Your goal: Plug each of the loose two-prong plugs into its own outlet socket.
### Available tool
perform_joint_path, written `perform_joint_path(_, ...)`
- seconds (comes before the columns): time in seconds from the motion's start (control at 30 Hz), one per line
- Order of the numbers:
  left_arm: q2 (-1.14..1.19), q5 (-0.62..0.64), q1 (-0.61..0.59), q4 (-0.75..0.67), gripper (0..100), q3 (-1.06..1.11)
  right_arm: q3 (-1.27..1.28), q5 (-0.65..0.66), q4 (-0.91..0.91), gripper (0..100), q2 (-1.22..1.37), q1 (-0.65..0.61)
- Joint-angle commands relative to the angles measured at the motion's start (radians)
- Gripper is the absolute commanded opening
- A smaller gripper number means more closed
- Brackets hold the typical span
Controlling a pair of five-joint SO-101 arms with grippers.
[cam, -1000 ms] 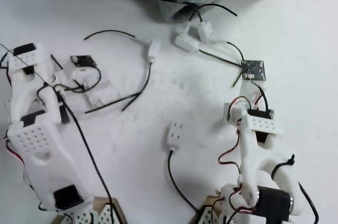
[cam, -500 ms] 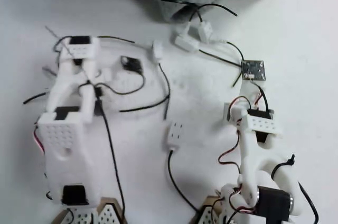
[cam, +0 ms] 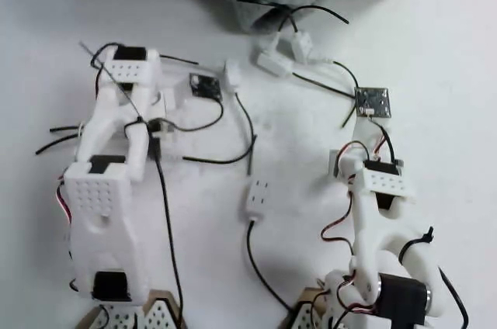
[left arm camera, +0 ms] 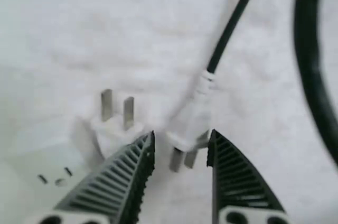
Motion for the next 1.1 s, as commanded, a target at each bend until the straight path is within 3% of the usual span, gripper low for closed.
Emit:
perform_joint_path(0.0,-0.001,-0.005,0.010,0.071,18,-0.106,-0.012,0.003,-0.021,40.1,-0.002,-0.007)
perform_joint_path(0.37,0.054,-0.018,0.022,0.012,18,-0.083,-0.012,0.003,-0.021,40.1,-0.002,-0.007)
perform_joint_path(0.47,0.087,-0.066,0.024,0.023,18,-0.081,-0.012,0.003,-0.021,40.1,-0.002,-0.007)
perform_joint_path(1.07,-0.044,-0.074,0.028,0.101,18,-0.072,-0.012,0.003,-0.021,40.1,-0.002,-0.007)
